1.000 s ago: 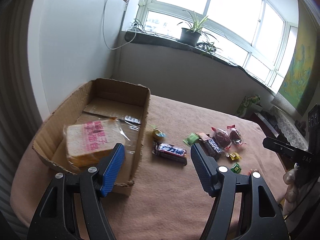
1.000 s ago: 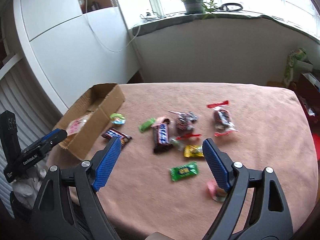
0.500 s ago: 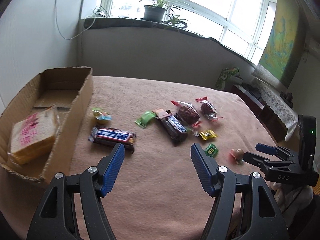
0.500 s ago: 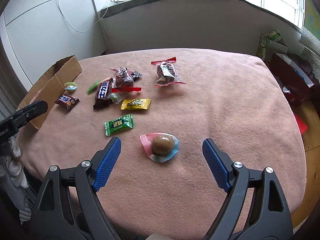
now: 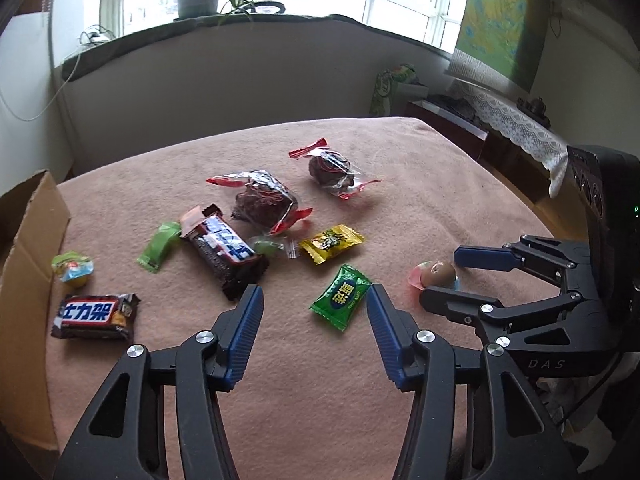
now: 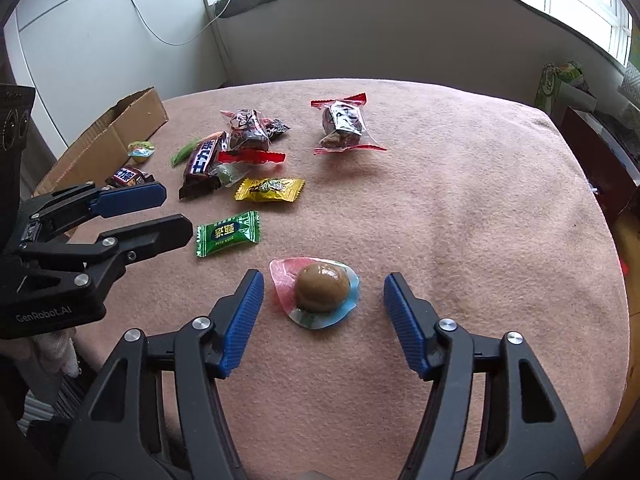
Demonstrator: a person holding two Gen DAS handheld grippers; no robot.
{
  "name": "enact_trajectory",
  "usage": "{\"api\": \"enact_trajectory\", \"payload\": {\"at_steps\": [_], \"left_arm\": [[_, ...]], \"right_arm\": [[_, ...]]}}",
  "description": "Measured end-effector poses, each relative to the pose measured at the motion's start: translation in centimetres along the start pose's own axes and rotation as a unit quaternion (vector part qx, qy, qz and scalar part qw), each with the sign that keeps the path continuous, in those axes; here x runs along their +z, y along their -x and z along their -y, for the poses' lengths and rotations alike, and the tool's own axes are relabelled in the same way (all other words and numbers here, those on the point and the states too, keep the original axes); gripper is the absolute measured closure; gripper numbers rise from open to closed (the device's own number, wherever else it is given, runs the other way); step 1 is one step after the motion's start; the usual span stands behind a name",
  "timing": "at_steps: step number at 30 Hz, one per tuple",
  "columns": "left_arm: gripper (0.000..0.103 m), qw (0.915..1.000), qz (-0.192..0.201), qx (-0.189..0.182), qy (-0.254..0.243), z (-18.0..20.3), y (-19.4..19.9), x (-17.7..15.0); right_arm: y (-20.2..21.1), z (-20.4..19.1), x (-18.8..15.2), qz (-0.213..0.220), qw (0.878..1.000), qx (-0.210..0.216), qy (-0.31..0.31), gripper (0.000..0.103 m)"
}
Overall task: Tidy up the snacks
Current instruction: 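Open the left gripper and move it to the green candy packet, then grasp the green candy packet with the left gripper while the right gripper grasps the jelly cup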
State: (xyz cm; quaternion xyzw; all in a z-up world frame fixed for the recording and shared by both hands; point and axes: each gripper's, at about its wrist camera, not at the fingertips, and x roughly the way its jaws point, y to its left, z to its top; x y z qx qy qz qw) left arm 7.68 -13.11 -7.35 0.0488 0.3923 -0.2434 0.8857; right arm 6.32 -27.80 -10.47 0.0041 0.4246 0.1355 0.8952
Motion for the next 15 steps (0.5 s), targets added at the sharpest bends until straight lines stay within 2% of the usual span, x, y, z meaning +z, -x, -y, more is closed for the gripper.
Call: {"api": "enact_trajectory", "payload": {"at_steps": [1, 7, 15], "left_arm": [[0.055, 1.0, -0.004, -0.002, -0.006, 0.1, -0.3, 0.1], [0.059, 0.9992, -0.028, -0.013, -0.026, 0.8, -1.9, 0.2], [0.067, 0.9975, -0.046, -0.013, -0.052, 1.3, -3.0, 0.3]], "right_arm": [[-0.1, 0.0, 0.1, -0.001, 1.0, 0.005, 0.0, 0.048], [-0.6, -0.6, 0.0, -0.007, 1.0, 0.001, 0.026, 0.056], [-0.5, -0.2, 0.1, -0.012, 1.0, 0.016, 0.022, 0.057]]}}
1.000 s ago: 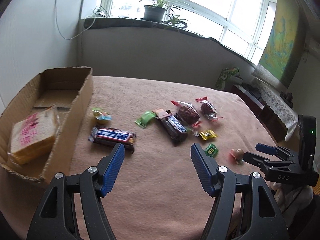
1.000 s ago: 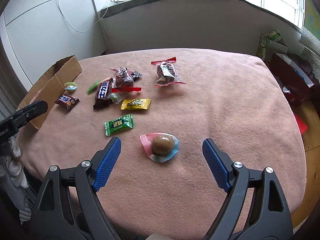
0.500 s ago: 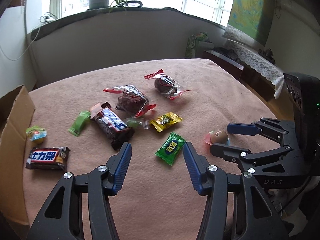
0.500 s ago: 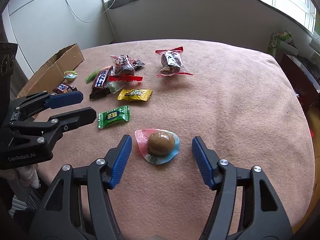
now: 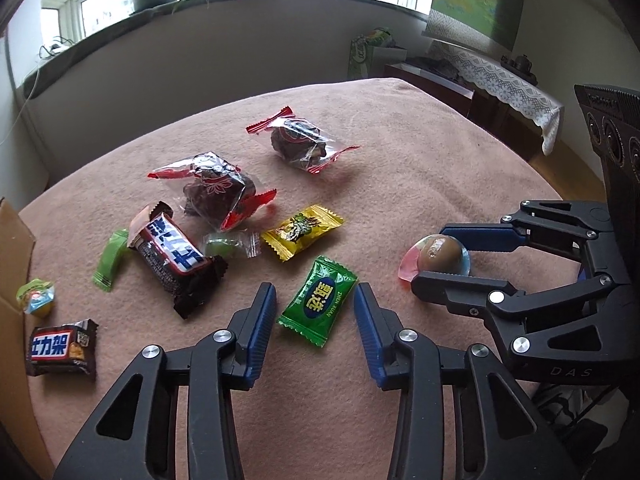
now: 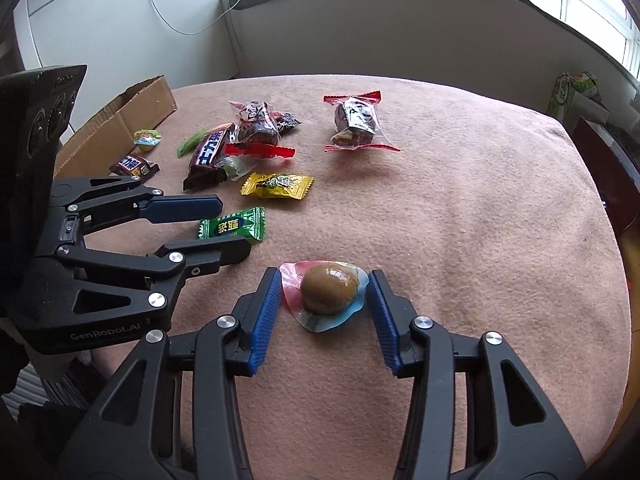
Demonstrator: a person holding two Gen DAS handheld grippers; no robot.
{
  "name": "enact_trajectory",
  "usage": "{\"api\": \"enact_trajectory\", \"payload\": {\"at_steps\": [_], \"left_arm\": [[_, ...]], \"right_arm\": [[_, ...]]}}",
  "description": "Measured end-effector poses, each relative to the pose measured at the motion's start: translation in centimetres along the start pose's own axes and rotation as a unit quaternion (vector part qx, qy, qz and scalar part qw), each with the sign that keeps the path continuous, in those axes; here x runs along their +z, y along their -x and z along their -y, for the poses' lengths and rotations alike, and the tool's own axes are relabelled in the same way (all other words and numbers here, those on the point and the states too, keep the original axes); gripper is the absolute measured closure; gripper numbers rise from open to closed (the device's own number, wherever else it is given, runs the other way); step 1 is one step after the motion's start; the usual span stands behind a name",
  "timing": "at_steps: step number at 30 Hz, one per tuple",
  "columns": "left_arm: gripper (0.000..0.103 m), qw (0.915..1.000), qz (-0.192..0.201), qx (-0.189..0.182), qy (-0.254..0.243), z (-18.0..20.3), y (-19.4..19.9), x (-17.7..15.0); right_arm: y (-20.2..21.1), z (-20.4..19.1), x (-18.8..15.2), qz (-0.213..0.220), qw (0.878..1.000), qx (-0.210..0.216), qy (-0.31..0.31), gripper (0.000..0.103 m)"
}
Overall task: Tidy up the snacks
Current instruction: 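Grasp the green candy packet with the left gripper while the right gripper grasps the jelly cup, then carry both held snacks over the box and release them inside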
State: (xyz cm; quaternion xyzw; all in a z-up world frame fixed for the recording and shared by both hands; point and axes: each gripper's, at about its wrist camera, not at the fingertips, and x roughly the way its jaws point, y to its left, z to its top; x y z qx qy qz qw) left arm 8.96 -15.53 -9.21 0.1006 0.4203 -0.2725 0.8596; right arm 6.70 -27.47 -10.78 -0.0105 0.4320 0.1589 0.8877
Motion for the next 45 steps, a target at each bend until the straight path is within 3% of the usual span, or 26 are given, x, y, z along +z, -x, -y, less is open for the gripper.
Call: {"api": "enact_trajectory", "payload": {"at_steps": [5, 9, 19, 32, 45], "left_arm": [[0.07, 1.0, 0.0, -0.002, 0.001, -0.1, -0.3, 0.1], [0.082, 1.0, 0.001, 0.006, 0.004, -0.1, -0.3, 0.1], [0.082, 0.9999, 0.004, 0.004, 0.014, -0.6, 0.1, -0.2], [0.083, 0.9989, 0.019, -0.004, 0.043, -1.3, 1.1, -0.2], [0.083, 0.9955, 0.066, 0.007, 0.068, -3.6, 5.1, 0.2]], "right_arm": [[-0.1, -0.2, 0.1, -0.003, 1.0, -0.007, 0.009, 0.057], [0.0, -0.4, 0.0, -0.001, 1.0, -0.01, 0.011, 0.058], [0.5, 0.2, 0.2, 0.002, 1.0, 0.006, -0.006, 0.065], [2.0, 0.7, 0.3, 0.022, 0.999, 0.004, -0.023, 0.066], [4.0, -2.6, 3.4, 0.053, 0.998, 0.017, 0.008, 0.066]]}}
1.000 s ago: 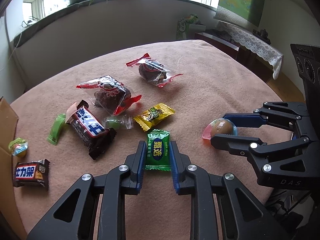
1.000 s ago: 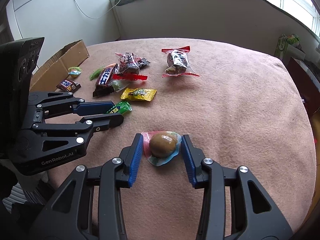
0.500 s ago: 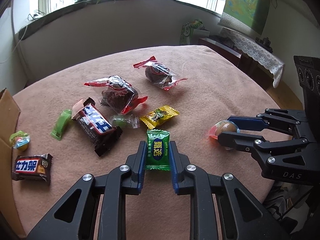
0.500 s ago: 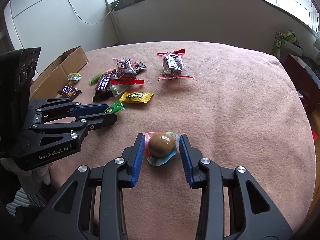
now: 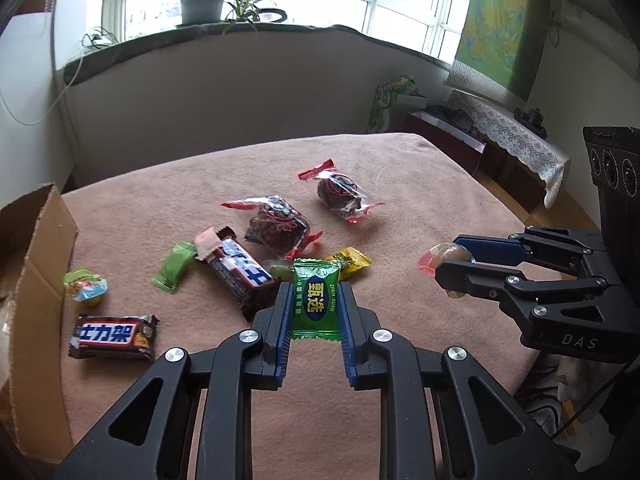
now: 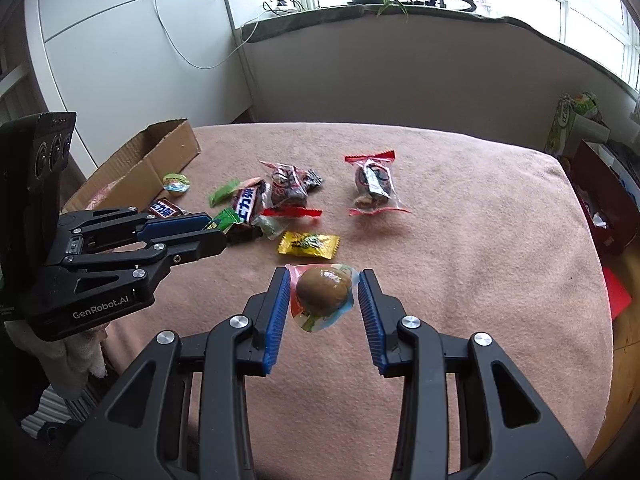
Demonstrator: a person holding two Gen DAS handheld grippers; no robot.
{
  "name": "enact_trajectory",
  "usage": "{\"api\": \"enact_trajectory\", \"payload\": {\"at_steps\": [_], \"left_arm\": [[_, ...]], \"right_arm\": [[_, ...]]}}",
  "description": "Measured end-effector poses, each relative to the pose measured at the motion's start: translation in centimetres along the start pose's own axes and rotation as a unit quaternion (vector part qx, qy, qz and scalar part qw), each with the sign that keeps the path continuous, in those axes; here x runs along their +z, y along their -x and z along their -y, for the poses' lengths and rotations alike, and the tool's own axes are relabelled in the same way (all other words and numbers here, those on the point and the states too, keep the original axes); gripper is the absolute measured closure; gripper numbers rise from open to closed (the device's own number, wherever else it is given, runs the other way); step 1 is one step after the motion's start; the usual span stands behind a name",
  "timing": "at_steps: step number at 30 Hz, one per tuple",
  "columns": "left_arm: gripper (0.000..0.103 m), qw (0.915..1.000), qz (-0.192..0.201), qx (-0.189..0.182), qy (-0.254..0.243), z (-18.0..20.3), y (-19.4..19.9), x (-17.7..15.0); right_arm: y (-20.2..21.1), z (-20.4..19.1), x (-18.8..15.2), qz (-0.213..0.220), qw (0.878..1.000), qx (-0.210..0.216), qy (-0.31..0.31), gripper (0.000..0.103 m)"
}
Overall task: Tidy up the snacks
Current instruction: 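Carry both held snacks over the box and release them inside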
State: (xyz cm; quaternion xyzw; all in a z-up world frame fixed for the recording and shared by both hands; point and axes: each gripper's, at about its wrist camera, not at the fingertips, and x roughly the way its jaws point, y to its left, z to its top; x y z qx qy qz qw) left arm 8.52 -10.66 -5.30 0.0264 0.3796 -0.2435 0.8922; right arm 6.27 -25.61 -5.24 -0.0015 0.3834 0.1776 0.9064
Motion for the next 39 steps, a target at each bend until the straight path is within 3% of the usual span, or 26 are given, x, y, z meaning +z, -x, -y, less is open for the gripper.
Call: {"api": "enact_trajectory", "payload": {"at_steps": [10, 20, 28, 39], "left_arm": [[0.083, 0.9969, 0.043, 0.05, 0.043, -5.3, 4.8, -0.3], [0.083, 0.9875, 0.069, 0.099, 0.101, -11.3, 9.0, -1.8], [0.083, 0.9758, 0.075, 0.132, 0.157, -17.0, 11.2, -2.7], [0.083, 0.9624, 0.069, 0.173, 0.198, -22.7, 11.4, -2.8]], "right_arm": [[-1.1, -6.2, 4.7, 0.026, 0.998, 0.036, 0.046, 0.066], [-3.5, -13.2, 9.4, 0.037, 0.991, 0.088, 0.091, 0.066], [-6.9, -17.4, 12.8, 0.025, 0.986, 0.133, 0.101, 0.066], [-13.2, -21.9, 14.7, -0.022, 0.982, 0.15, 0.108, 0.066]]}}
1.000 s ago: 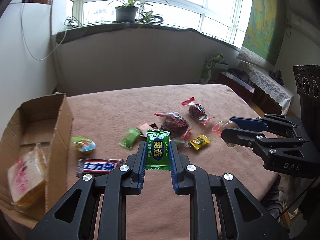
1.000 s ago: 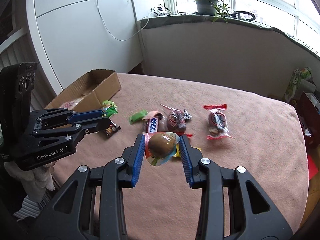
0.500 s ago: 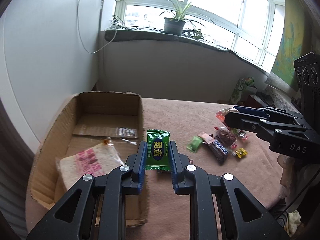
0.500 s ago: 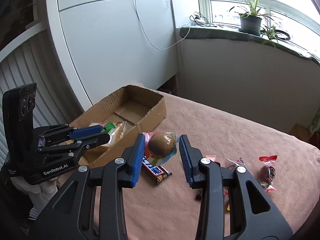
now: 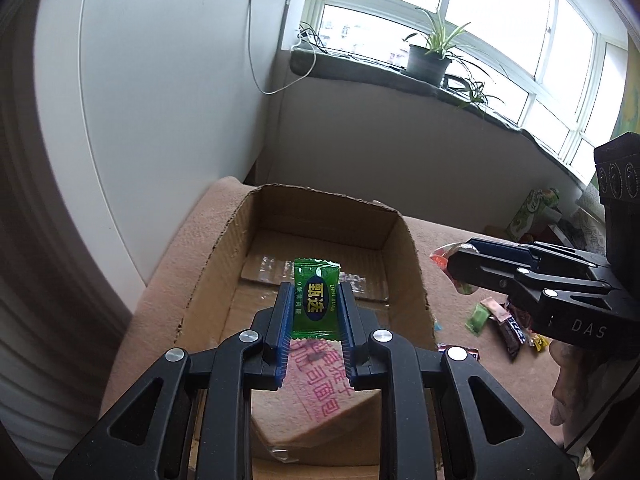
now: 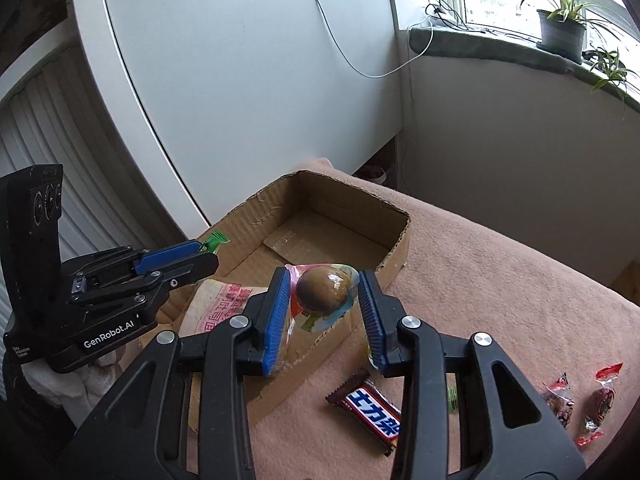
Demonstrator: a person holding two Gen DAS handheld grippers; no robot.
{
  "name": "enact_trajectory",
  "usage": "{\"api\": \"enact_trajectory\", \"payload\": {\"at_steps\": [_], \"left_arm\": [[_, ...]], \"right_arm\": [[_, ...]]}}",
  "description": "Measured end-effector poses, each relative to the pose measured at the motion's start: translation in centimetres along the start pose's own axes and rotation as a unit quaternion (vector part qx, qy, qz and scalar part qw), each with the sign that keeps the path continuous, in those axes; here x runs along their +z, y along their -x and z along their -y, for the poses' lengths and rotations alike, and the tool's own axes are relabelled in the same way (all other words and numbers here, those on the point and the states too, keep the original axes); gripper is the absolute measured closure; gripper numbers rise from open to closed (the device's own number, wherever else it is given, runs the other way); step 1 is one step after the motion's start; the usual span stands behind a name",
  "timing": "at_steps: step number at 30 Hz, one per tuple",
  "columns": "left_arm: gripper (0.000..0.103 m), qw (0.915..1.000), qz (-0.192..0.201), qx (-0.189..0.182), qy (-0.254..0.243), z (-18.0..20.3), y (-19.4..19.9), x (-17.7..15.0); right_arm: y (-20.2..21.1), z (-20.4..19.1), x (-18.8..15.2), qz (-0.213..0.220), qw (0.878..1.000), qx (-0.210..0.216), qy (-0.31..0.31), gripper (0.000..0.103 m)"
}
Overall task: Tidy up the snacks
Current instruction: 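Carry both held snacks over the box and release them inside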
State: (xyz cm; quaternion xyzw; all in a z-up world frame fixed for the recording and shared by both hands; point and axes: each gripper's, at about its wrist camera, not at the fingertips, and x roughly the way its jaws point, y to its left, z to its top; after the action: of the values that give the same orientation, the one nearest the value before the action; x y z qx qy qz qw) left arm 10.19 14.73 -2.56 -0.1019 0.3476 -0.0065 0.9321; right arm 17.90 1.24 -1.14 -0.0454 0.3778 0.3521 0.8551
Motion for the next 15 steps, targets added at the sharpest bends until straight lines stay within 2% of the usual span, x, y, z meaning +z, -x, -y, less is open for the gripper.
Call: {"api": "enact_trajectory", "payload": {"at_steps": [6, 9, 11, 13, 14, 15], "left_arm": [[0.083, 0.9999, -0.001, 0.016, 0.005, -0.7, -0.7, 0.2], [0.081, 0.9998, -0.006, 0.02, 0.005, -0.8, -1.1, 0.3], [0.081, 0.9997, -0.008, 0.023, 0.007, -1.0, -1.3, 0.3], [0.08, 0.9996, -0.009, 0.023, 0.013, -1.3, -1.3, 0.3], [0.077, 0.9996, -0.009, 0.024, 0.015, -1.4, -1.4, 0.3], [0.067, 0.9994, -0.009, 0.026, 0.018, -1.5, -1.4, 0.3]], "right_arm": [[-2.1, 0.2, 0.6, -0.016, 1.0, 0.013, -0.012, 0.066], [-2.5, 0.0, 0.9, -0.014, 1.0, 0.016, -0.013, 0.062], [-2.4, -0.1, 1.0, -0.012, 1.0, 0.015, -0.011, 0.054], [-2.1, 0.0, 0.9, -0.005, 1.0, 0.013, -0.012, 0.036], [-2.0, 0.1, 1.0, -0.001, 1.0, 0.01, -0.014, 0.033], [-1.8, 0.2, 1.0, 0.001, 1.0, 0.009, -0.016, 0.031]]}}
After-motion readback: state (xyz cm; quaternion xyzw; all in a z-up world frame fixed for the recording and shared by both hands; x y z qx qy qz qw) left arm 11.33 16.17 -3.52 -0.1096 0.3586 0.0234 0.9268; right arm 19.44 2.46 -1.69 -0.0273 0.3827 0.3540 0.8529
